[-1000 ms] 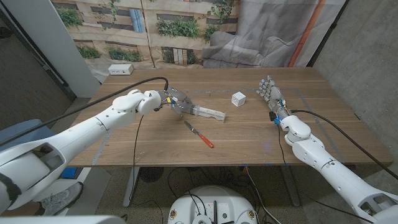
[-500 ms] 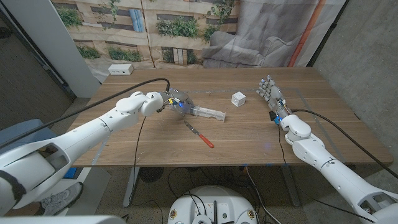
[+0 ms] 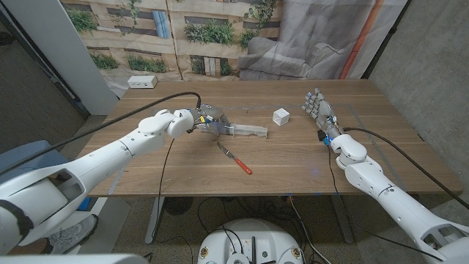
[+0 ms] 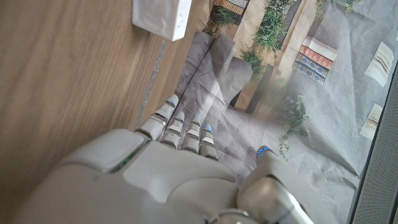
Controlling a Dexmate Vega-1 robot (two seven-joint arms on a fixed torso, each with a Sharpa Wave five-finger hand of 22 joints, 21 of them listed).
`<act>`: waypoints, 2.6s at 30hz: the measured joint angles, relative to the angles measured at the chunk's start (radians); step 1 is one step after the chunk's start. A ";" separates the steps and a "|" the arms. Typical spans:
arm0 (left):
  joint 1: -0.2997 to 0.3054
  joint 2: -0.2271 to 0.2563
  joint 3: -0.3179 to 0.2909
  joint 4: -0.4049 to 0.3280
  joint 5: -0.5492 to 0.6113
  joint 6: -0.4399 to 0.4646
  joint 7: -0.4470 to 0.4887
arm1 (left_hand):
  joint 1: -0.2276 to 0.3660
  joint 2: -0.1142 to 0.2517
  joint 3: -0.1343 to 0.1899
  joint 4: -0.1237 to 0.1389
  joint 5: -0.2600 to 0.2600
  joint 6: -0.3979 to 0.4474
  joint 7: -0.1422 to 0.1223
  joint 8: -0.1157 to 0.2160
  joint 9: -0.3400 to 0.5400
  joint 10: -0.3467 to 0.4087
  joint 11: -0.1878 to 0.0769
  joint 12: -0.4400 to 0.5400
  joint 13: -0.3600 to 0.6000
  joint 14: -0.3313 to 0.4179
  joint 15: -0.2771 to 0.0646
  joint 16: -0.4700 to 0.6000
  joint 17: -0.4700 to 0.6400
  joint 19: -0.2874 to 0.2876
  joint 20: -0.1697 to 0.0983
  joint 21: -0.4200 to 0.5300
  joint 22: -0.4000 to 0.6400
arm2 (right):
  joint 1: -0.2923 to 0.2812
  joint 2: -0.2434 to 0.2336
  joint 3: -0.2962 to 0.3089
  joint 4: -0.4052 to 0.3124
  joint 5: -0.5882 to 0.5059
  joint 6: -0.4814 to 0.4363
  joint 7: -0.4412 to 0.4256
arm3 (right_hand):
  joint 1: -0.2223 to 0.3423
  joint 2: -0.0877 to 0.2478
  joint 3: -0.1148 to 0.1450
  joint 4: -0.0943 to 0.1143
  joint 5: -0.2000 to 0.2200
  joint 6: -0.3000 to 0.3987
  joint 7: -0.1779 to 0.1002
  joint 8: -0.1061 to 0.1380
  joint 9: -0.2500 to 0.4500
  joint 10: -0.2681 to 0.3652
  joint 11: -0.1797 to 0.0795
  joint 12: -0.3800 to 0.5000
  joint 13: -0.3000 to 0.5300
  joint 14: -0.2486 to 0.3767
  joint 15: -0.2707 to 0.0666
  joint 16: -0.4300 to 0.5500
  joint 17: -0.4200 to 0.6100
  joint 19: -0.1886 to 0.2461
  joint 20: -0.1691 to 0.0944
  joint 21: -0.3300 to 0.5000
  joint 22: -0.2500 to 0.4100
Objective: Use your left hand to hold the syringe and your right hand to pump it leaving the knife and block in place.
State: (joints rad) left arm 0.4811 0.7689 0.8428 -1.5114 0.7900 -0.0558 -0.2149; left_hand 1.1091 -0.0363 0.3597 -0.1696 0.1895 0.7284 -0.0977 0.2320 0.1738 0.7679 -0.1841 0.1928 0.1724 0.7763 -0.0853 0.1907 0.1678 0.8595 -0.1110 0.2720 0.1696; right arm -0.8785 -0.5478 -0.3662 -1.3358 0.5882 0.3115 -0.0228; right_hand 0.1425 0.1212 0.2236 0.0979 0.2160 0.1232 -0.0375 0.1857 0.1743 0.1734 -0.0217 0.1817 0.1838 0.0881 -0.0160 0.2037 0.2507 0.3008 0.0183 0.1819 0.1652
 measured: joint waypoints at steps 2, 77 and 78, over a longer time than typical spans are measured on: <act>0.001 0.000 0.000 0.003 -0.004 -0.005 0.006 | 0.013 0.002 0.007 -0.001 0.000 0.023 0.005 0.000 0.000 0.017 0.005 0.000 0.000 0.012 -0.002 -0.002 0.000 0.003 0.003 -0.002 0.000 | 0.001 0.000 0.000 0.001 0.000 0.000 0.000 | 0.000 0.000 0.000 0.000 0.000 0.000 0.000 0.000 0.000 0.000 0.000 0.000 0.000 0.000 0.000 0.000 0.000 0.000 0.000 0.000 0.000; 0.208 0.048 -0.208 -0.325 -0.165 0.204 0.144 | 0.001 0.014 0.062 -0.029 -0.007 0.115 0.016 -0.039 0.011 0.174 0.037 0.011 0.002 0.155 -0.046 -0.018 -0.003 0.062 0.020 -0.017 0.000 | -0.179 -0.191 0.083 -0.349 -0.278 -0.026 -0.210 | -0.028 -0.009 0.032 -0.021 -0.006 -0.019 0.018 -0.010 -0.002 -0.031 -0.009 -0.001 -0.002 -0.033 -0.018 -0.008 -0.024 -0.038 -0.056 -0.005 -0.002; 0.209 0.043 -0.208 -0.329 -0.167 0.210 0.148 | 0.001 0.014 0.062 -0.029 -0.005 0.116 0.016 -0.039 0.011 0.174 0.038 0.011 0.002 0.157 -0.047 -0.018 -0.002 0.062 0.020 -0.017 0.000 | -0.184 -0.194 0.085 -0.352 -0.286 -0.020 -0.211 | -0.028 -0.009 0.032 -0.021 -0.006 -0.024 0.016 -0.010 -0.002 -0.031 -0.009 -0.001 -0.002 -0.035 -0.020 -0.008 -0.024 -0.042 -0.052 -0.008 -0.002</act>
State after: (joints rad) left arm 0.6901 0.8119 0.6348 -1.8404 0.6232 0.1542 -0.0667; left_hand 1.1103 -0.0223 0.4218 -0.1986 0.1850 0.8440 -0.0819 0.1931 0.1844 0.9423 -0.1458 0.2041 0.1747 0.9330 -0.1327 0.1730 0.1654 0.9220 -0.0910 0.2552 0.1700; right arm -1.0630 -0.7417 -0.2816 -1.6879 0.3018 0.2912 -0.2340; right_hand 0.1146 0.1121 0.2552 0.0771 0.2097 0.0991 -0.0215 0.1753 0.1721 0.1427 -0.0304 0.1808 0.1814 0.0530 -0.0358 0.1959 0.2270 0.2588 -0.0340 0.1736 0.1630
